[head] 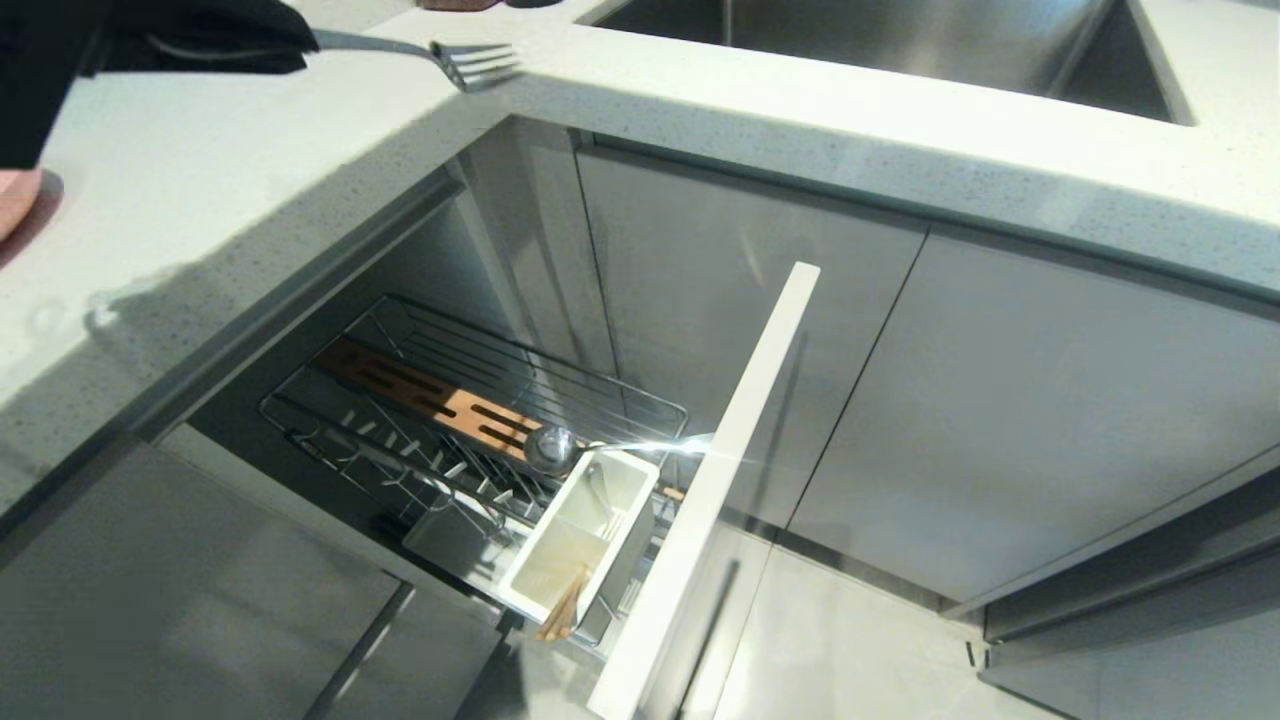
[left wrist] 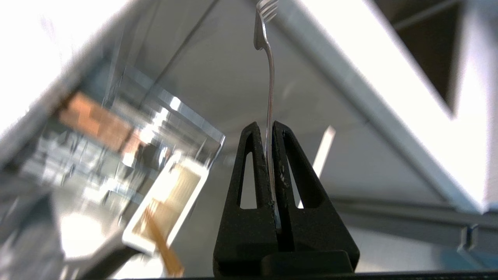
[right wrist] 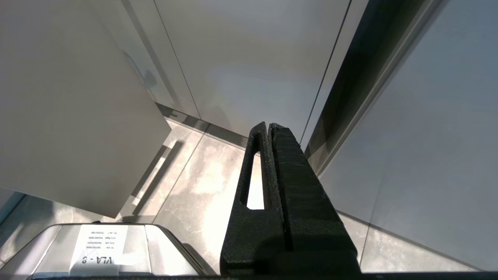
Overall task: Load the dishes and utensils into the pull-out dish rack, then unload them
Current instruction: Take the fork out of the cupboard
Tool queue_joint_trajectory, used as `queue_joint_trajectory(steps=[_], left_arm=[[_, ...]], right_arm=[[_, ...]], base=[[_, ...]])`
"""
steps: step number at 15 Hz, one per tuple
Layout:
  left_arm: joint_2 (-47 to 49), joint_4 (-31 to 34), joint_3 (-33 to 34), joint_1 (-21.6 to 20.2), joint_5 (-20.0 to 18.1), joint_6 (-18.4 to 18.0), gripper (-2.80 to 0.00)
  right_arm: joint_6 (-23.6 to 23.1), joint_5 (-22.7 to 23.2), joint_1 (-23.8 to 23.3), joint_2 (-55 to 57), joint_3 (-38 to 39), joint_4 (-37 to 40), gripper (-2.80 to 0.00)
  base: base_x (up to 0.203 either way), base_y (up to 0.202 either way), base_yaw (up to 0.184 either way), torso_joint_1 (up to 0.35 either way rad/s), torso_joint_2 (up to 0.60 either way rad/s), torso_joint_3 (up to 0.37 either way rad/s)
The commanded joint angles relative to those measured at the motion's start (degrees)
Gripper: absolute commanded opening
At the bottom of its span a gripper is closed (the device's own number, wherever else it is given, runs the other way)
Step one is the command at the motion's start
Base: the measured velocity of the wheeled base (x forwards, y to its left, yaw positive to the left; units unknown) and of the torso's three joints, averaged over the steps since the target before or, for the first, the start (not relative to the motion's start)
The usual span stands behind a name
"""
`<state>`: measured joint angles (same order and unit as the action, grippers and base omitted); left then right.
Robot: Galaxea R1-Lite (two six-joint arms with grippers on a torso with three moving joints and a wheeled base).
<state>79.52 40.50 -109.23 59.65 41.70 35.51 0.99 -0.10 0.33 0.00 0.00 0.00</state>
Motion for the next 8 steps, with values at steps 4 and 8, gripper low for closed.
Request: queue_joint_trajectory(steps=[4, 8], left_arm=[[-1.22, -4.3, -0.2, -2.46, 7.46, -3.09, -2.8], [-2.82, -6.63, -0.2, -13.98, 8.26, -3.56, -2.8]], right_arm=[[0.05, -0.01, 0.02, 0.0, 0.09, -0.01, -2.8], [0.0, 0.01, 0.02, 0.0, 0.09, -0.07, -2.8]], base=[[0.0, 0.0, 0.0, 0.0, 0.0, 0.0], [0.0, 0.0, 0.0, 0.0, 0.0, 0.0]])
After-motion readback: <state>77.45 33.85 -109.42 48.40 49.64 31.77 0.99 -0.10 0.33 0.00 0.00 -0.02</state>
